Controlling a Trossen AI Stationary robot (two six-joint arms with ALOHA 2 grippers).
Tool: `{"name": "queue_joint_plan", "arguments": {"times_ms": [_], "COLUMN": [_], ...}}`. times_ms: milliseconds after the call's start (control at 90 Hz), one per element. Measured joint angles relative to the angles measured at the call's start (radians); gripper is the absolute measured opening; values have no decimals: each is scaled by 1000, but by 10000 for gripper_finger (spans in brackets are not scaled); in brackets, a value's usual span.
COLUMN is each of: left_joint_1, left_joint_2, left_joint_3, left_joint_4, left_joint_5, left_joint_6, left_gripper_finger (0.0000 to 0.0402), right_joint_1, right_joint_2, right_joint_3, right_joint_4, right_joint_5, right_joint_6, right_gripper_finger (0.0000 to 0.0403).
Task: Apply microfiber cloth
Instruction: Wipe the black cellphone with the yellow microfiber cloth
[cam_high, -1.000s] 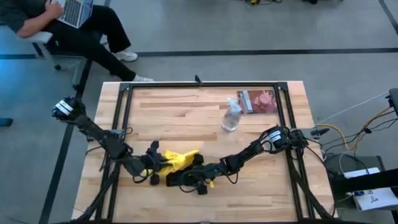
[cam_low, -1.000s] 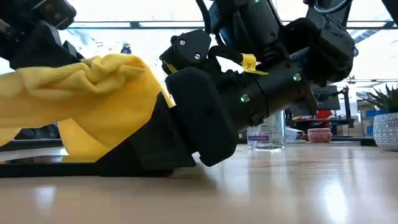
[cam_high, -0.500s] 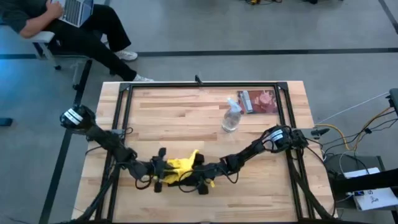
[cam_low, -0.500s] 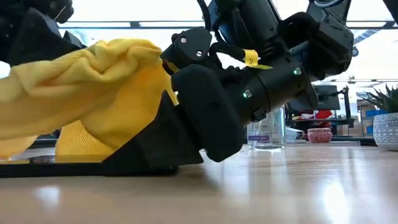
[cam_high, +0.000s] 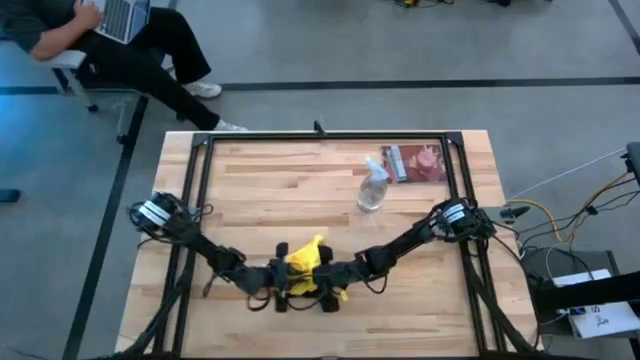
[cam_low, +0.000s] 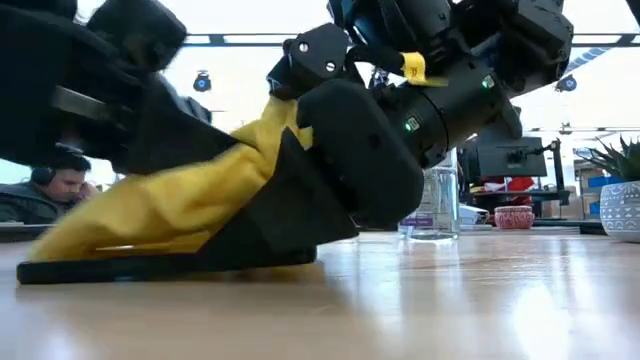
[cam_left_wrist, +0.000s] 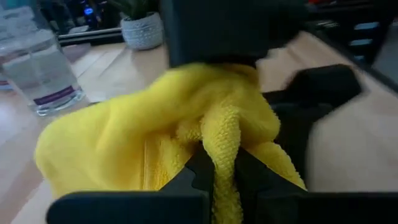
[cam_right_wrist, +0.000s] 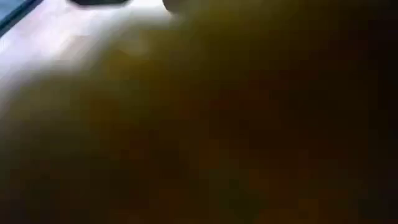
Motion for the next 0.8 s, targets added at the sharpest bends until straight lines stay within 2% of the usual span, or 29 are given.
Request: {"name": "queue_joint_plan", "arguments": {"times_ms": [178, 322, 589, 800], "left_joint_1": [41, 43, 18, -14], "left_joint_2": [51, 66, 12, -119], "left_joint_3": [57, 88, 88, 69], "left_joint_4": [-2, -61, -326, -582], "left_joint_5": [28, 79, 81, 82], "left_joint_6": [-9, -26, -139, -177], "left_gripper_finger": [7, 7, 7, 7], "right_joint_1": [18, 19, 17, 18], "right_joint_2": [-1, -2, -3, -7], "right_joint_3": [0, 0, 2, 4], "right_joint_4": [0, 2, 5, -11], "right_joint_5": [53, 51, 54, 54], "right_joint_6": [-3, 3, 10, 23], "right_gripper_finger": [320, 319, 319, 319]}}
